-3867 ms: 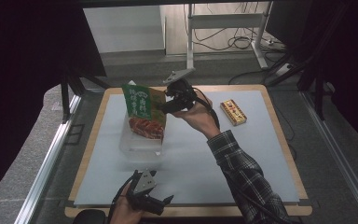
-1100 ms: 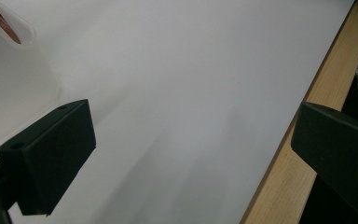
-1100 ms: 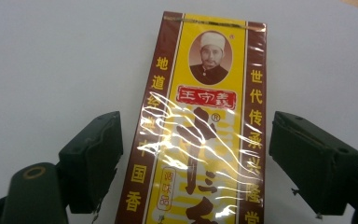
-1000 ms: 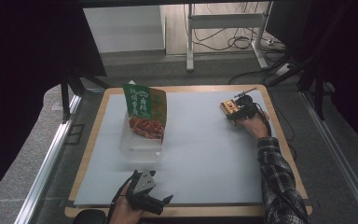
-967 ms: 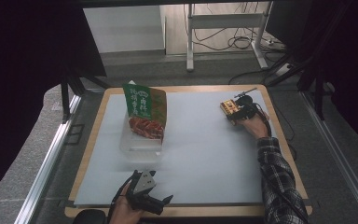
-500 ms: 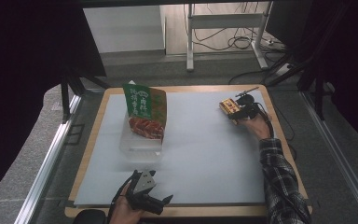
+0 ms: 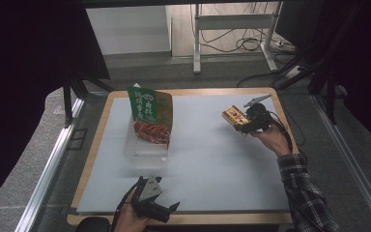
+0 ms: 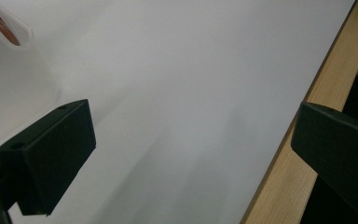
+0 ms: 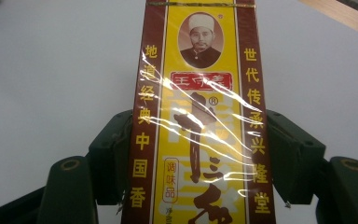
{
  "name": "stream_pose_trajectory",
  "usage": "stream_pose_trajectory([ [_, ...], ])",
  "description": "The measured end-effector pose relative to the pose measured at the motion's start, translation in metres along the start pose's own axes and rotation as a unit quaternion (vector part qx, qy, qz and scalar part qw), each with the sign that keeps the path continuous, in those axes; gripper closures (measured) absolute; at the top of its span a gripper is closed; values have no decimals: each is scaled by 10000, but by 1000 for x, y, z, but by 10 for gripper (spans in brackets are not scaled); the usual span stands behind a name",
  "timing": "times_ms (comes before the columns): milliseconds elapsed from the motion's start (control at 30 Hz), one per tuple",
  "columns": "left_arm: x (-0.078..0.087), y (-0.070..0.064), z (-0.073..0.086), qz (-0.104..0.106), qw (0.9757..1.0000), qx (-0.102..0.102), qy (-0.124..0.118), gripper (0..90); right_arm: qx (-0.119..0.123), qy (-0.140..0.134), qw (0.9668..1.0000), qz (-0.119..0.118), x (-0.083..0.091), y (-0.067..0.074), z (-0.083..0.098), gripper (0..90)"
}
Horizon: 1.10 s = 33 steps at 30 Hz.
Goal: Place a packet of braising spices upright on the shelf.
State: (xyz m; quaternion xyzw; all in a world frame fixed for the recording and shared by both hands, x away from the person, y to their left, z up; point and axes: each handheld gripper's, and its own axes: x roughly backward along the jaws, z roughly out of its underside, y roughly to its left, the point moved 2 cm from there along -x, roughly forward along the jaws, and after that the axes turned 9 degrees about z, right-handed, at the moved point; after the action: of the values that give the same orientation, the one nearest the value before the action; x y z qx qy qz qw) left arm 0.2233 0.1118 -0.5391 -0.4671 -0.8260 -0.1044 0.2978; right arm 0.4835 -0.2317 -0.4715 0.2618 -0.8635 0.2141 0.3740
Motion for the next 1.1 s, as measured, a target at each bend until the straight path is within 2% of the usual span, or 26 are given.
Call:
stream_pose_trajectory([
  [233,0,0,0,-8,10000,6,-2,0,294,-152,9991,-267,26,31,8,323],
  [300,0,0,0,-10,10000,4,-1,0,439,-202,9983,-340,34,44,12,323],
  [333,0,0,0,-9,10000,4,-3,0,434,-180,9982,-374,36,48,14,323],
  [400,0,0,0,-10,10000,-5,-1,0,542,-193,9969,-546,42,63,20,323],
  [567,0,0,0,-3,10000,-6,-4,0,761,-197,9937,-799,48,89,37,323],
  [700,0,0,0,-15,10000,-2,-5,0,795,-134,9927,-894,48,104,53,323],
  [833,-1,0,0,-8,10000,-12,11,0,861,21,9917,-957,40,112,70,322],
  [967,-1,0,0,-15,10000,-6,17,0,893,174,9904,-1037,32,113,82,322],
  [1100,-1,0,0,-16,10000,-10,30,0,1155,309,9883,-945,24,115,89,311],
])
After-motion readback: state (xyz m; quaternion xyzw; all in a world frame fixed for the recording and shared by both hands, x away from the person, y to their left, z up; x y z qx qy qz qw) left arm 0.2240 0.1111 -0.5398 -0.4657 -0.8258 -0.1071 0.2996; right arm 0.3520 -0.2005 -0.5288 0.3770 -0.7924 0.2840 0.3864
